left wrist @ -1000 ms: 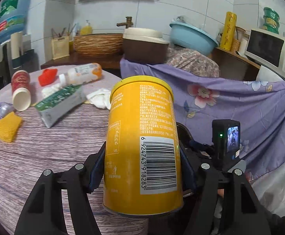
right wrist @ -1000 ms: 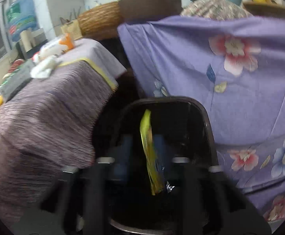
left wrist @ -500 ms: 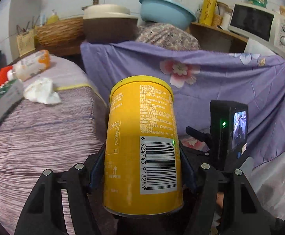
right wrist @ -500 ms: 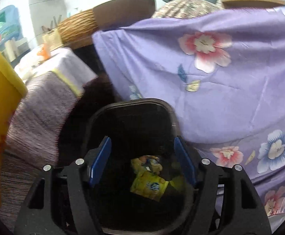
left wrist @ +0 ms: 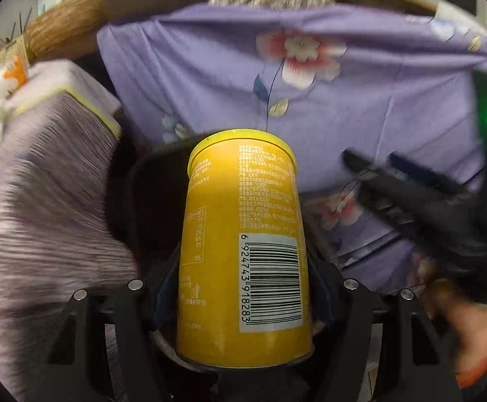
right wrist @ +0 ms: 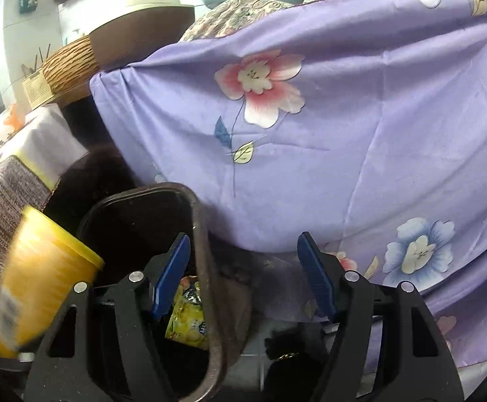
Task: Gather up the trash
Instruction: 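Carry the yellow canister over the black bin and open the left gripper, then move both grippers back over the table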
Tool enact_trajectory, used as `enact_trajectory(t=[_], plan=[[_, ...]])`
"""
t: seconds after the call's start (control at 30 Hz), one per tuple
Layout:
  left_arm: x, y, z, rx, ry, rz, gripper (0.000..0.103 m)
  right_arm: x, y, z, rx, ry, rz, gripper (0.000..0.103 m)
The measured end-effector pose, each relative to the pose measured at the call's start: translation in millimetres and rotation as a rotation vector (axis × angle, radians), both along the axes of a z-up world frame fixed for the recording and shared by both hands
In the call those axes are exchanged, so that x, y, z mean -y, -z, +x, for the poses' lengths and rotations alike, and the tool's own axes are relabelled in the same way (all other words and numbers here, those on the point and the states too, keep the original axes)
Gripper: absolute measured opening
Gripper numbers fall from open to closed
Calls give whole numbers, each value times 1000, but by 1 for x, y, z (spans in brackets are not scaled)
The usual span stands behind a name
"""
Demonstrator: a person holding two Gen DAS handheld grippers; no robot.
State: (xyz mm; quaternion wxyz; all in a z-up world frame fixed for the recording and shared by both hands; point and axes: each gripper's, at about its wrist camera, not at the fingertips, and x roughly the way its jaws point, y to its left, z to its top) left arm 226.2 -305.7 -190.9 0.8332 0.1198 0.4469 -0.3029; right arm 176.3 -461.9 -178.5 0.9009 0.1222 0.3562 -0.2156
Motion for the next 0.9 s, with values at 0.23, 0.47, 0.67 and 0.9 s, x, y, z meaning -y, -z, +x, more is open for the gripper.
enact_trajectory(t=[0.23, 0.47, 0.67, 0.9], plan=[[8, 29, 18, -49, -6, 60, 71, 0, -2, 1, -1, -9, -10, 67], [1, -5, 6, 14, 0, -11, 92, -1, -9, 4, 13, -6, -36, 67], [-28, -78, -26, 143, 10, -173, 94, 0, -38, -3, 61, 11, -62, 67], [-86, -139, -51, 330, -96, -200, 98, -41, -95, -7, 184, -77, -102, 80]])
